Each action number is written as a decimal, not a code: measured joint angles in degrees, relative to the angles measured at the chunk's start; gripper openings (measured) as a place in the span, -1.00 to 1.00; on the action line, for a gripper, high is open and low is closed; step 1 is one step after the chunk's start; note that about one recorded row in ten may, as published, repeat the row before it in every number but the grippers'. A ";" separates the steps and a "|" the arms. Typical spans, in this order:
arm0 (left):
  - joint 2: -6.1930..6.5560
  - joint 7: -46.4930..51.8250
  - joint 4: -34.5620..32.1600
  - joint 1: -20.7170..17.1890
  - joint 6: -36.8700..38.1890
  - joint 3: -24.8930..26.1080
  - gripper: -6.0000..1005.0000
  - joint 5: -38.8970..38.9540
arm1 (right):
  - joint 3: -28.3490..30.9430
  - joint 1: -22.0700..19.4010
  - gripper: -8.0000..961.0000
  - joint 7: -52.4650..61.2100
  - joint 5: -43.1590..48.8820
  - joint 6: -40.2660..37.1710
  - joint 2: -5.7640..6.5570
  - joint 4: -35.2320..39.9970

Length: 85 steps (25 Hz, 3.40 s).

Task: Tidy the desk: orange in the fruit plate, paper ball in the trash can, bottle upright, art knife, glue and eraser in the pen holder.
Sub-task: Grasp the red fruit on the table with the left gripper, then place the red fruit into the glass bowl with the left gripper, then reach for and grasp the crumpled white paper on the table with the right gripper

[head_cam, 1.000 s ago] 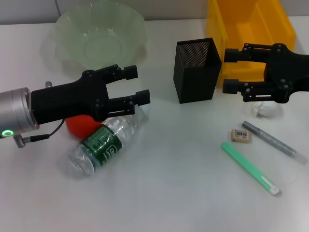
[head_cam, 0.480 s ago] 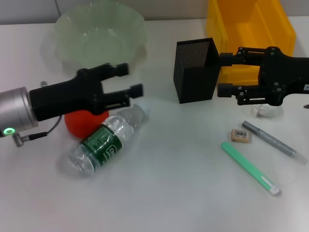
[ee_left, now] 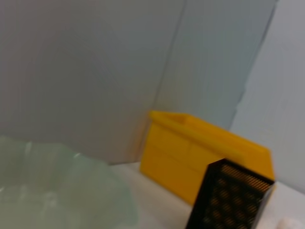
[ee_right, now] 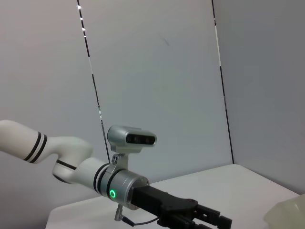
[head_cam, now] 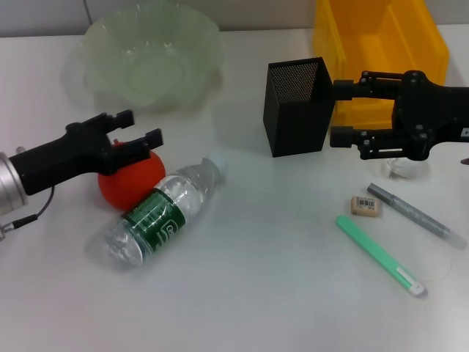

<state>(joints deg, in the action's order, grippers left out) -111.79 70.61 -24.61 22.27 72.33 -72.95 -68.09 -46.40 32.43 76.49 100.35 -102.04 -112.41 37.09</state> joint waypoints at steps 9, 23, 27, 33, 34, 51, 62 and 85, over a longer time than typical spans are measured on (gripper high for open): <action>-0.61 0.05 0.67 -2.14 -5.04 0.10 0.57 0.01 | 0.00 0.00 0.61 -0.67 0.00 0.00 0.00 0.29; -1.14 0.05 2.30 -1.53 -6.63 -0.61 0.54 -0.03 | 0.00 -0.10 0.61 -1.41 -0.06 0.00 0.16 0.01; -1.20 0.05 2.30 -1.45 -6.67 -0.67 0.38 -0.03 | 0.02 -0.29 0.61 -1.82 -0.08 0.00 0.13 0.00; -1.43 -0.26 2.15 -0.71 -7.04 -0.70 -0.03 -1.66 | 0.18 -0.50 0.61 -2.22 -0.07 0.00 0.05 0.00; -1.42 -0.13 1.96 -0.38 -6.94 -0.67 -0.12 -2.50 | 0.24 -0.54 0.61 -2.22 -0.08 0.00 0.04 0.00; -4.34 -4.90 -7.70 4.35 -2.32 13.73 -0.63 -2.70 | 0.58 -0.73 0.61 -2.22 -0.46 -0.06 -1.21 0.00; -6.91 -12.24 -3.60 18.65 -36.51 12.64 -0.76 -2.91 | 0.62 -1.17 0.60 -1.91 -0.57 -0.12 -2.79 0.09; -6.56 -8.15 -2.19 5.99 8.13 14.91 0.55 3.64 | -1.10 -1.37 0.60 17.95 1.58 9.90 -5.85 12.33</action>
<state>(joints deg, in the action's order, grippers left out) -118.36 62.46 -26.80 28.26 80.46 -58.05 -64.45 -47.50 31.05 94.43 101.94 -92.14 -118.26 49.42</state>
